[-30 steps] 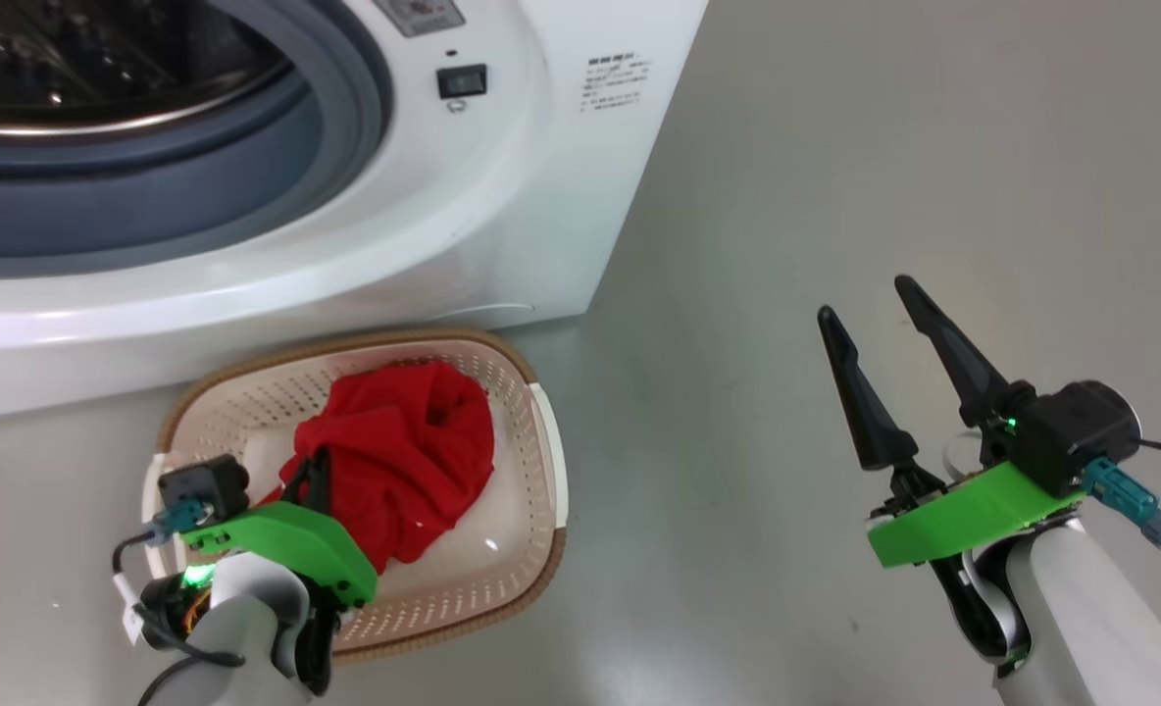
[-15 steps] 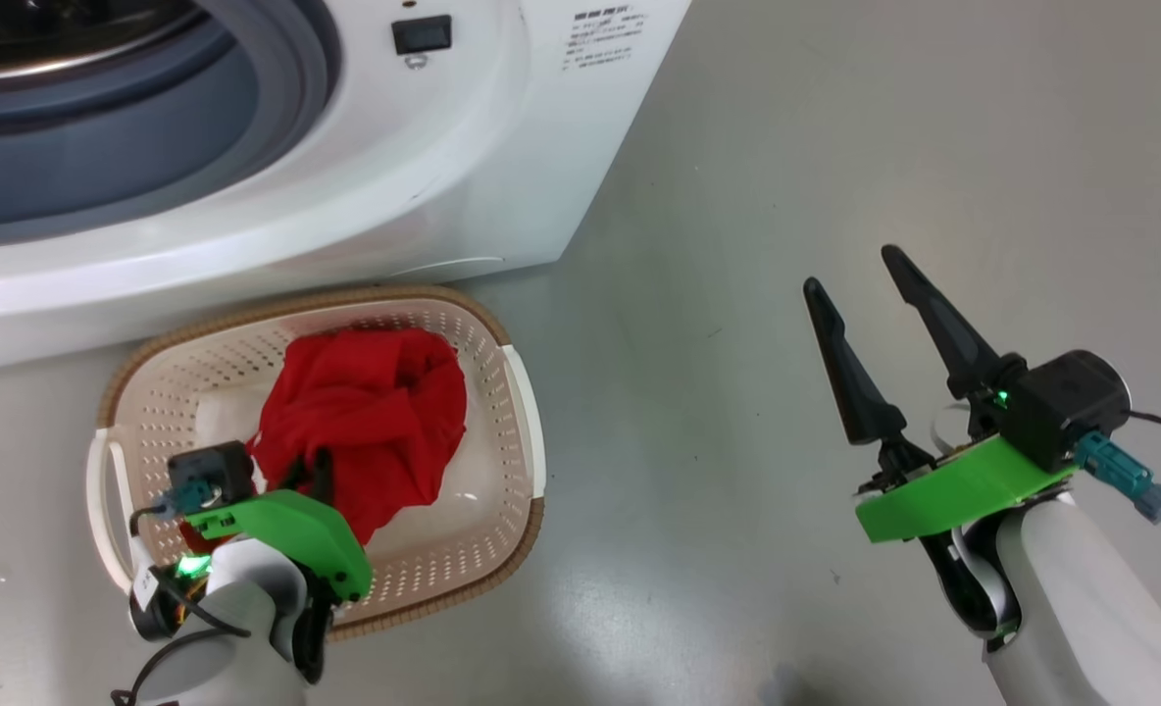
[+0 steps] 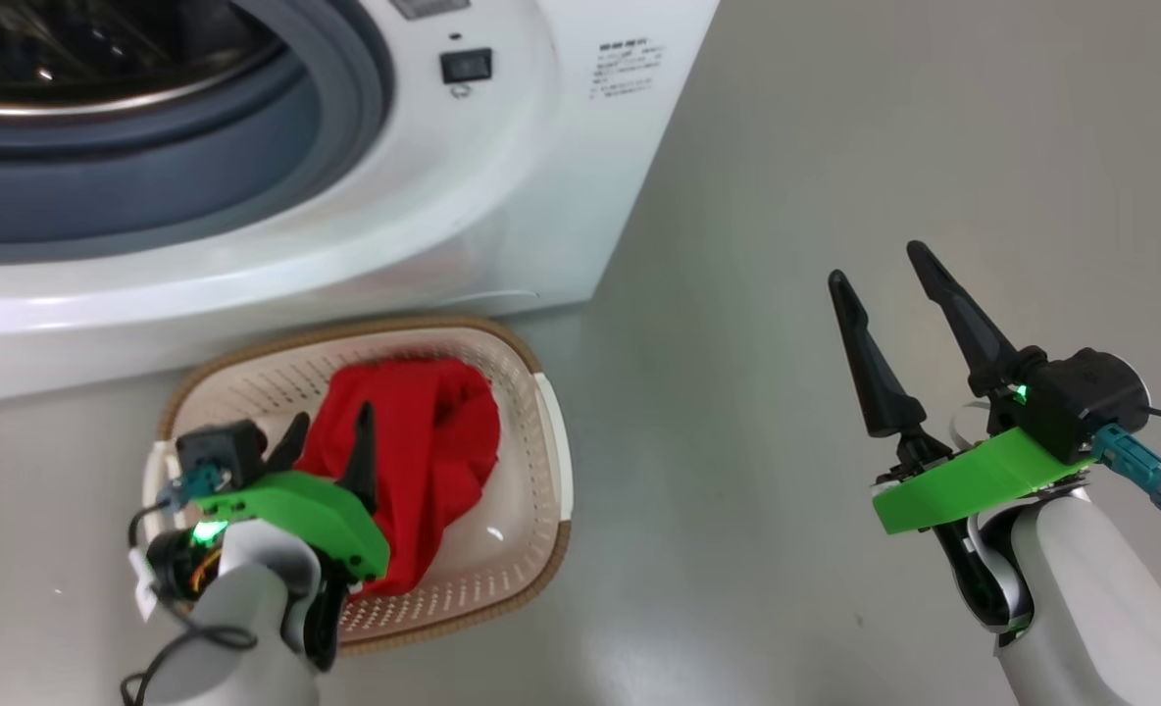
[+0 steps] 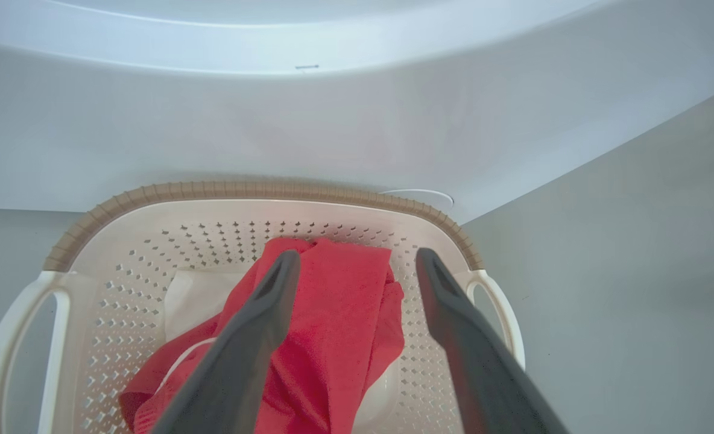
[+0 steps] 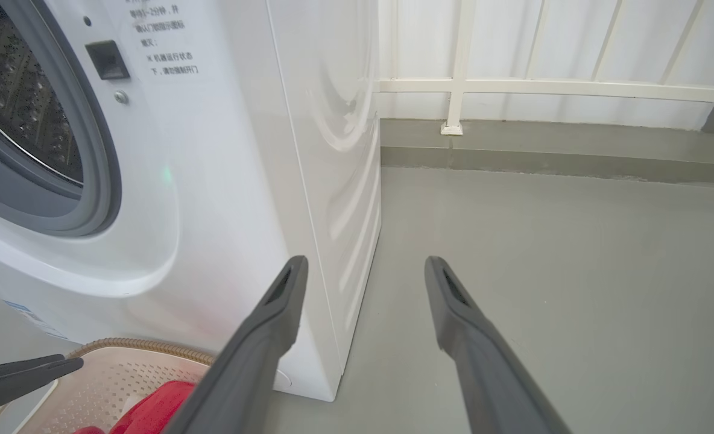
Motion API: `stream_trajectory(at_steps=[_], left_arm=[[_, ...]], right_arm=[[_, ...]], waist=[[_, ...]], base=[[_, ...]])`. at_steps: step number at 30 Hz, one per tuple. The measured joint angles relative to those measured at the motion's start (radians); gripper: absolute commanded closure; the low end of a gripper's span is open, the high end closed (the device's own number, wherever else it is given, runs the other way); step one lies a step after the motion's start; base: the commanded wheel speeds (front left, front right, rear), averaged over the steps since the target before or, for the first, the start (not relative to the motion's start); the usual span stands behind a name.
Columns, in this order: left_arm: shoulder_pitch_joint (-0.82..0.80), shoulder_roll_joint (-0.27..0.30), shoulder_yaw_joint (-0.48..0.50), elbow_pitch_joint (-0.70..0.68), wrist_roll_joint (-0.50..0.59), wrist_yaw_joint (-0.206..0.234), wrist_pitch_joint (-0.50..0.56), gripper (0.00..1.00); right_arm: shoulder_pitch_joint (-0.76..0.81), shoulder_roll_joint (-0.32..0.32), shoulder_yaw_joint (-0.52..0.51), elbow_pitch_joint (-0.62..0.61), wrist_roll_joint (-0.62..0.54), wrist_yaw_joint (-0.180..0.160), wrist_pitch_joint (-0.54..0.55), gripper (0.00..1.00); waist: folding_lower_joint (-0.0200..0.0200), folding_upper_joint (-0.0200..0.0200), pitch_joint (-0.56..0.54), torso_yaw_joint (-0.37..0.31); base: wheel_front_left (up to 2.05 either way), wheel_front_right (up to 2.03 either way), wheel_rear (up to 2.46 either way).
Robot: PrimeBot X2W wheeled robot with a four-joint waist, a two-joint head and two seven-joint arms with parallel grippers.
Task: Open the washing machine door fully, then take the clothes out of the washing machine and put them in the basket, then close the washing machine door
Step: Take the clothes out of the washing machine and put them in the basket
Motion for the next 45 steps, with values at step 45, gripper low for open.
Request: stream_trajectory(at_steps=[45], left_arm=[[0.575, 0.003, 0.252, -0.794, 0.219, -0.006, 0.000, 0.00]], right_arm=[[0.255, 0.049, -0.140, 0.027, -0.078, 0.000, 0.000, 0.00]], waist=[[0.0000, 0.0000, -0.474, 0.086]], base=[[0.00, 0.00, 0.00]])
